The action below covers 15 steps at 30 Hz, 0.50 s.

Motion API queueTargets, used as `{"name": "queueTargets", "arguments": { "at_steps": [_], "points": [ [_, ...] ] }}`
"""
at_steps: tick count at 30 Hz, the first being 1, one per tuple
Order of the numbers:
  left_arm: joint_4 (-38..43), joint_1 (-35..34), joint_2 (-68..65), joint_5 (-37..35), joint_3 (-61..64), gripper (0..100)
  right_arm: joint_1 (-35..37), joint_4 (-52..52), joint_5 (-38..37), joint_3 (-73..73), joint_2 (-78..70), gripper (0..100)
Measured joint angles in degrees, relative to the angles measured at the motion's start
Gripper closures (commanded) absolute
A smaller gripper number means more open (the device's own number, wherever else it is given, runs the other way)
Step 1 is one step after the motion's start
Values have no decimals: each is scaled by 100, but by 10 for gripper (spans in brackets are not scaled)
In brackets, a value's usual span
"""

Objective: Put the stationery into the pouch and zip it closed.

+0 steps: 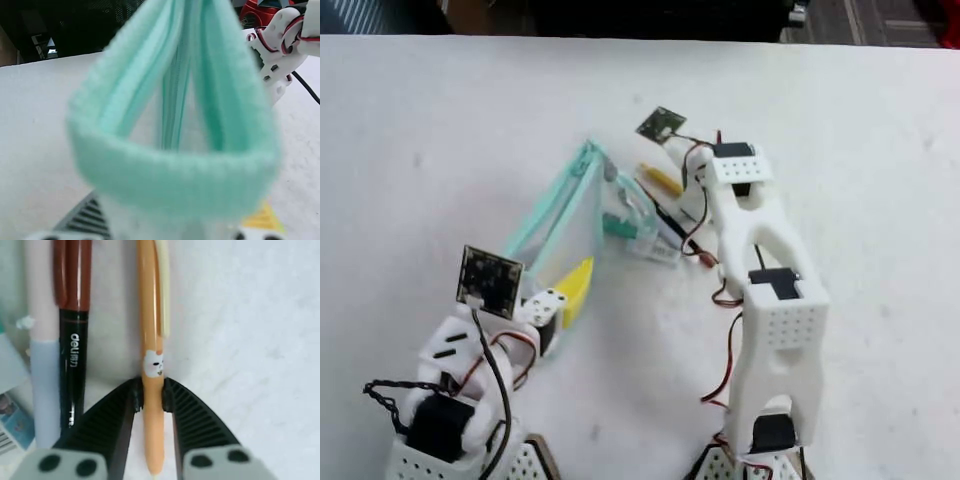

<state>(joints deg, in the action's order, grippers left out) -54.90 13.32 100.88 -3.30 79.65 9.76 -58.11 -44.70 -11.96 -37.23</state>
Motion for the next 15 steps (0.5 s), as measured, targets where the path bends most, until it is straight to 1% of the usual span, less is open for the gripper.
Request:
{"name": "queueTargets", "arguments": {
  "at_steps": [4, 8, 15],
  "points": [
    [0, 0, 0, 0, 0, 767, 0, -62, 18, -18, 79, 983],
    [0, 0, 0, 0, 0, 767, 0, -114, 378, 18, 387, 983],
    [0, 0, 0, 0, 9, 767, 0, -686, 492, 18, 2092, 983]
  ]
}}
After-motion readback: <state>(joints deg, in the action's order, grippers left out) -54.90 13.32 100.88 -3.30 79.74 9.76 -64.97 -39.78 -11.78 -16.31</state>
